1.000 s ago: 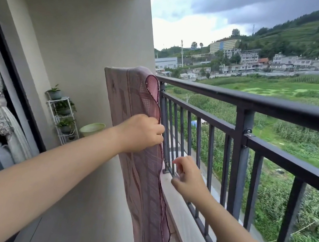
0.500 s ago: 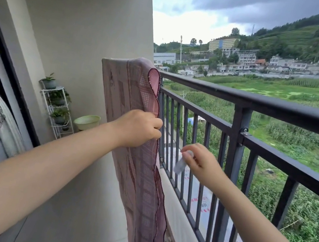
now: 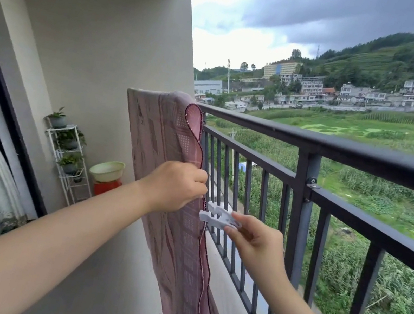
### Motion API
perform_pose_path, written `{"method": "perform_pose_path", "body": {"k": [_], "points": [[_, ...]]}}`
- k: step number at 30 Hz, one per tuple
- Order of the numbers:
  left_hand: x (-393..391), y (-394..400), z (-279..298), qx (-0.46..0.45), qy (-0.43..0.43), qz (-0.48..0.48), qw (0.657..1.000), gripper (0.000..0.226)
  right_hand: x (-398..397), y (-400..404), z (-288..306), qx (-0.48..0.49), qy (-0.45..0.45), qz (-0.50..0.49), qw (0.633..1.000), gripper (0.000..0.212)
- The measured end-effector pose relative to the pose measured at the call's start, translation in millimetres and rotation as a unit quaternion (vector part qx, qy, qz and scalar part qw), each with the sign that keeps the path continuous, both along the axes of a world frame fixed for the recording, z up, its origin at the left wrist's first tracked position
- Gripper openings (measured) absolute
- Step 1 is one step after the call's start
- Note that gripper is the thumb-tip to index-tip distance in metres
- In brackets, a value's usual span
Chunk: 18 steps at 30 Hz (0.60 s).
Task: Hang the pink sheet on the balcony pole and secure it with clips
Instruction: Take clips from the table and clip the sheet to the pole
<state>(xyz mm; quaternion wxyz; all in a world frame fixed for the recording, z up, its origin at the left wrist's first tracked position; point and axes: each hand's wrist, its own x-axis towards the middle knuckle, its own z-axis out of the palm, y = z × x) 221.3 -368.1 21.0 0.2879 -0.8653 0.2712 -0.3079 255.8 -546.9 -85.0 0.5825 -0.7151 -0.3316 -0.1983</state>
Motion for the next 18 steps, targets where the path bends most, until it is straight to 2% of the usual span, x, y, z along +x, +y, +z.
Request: {"method": "perform_pose_path", "body": {"k": [5, 8, 10, 12, 14, 15, 18], "points": [[0, -2, 1, 0.0, 0.006, -0.002, 1.0, 0.027, -1, 24, 5, -0.008, -0.031, -0.029, 0.999, 0.026], [-4, 0, 0, -0.023, 0.004, -0.023, 0.999, 0.025, 0, 31, 7, 0.0, -0.01, -0.028, 1.0, 0.028], [-9, 0, -2, -0.07, 0.007, -0.044, 0.997, 0.024, 0, 32, 6, -0.005, 0.01, -0.018, 1.0, 0.03], [-16, -1, -9, -0.172, -0.004, -0.048, 0.984, 0.025, 0, 32, 5, -0.007, 0.02, -0.006, 1.0, 0.031], [-26, -2, -19, -0.329, -0.017, -0.024, 0.944, 0.028, -1, 31, 4, -0.001, 0.027, 0.0, 1.0, 0.032], [-30, 0, -25, -0.416, -0.018, 0.003, 0.909, 0.031, -1, 30, 4, -0.001, 0.03, 0.004, 1.0, 0.033], [-38, 10, -42, -0.633, 0.026, 0.106, 0.767, 0.018, -3, 28, 4, -0.024, 0.032, 0.019, 0.999, 0.038]]}}
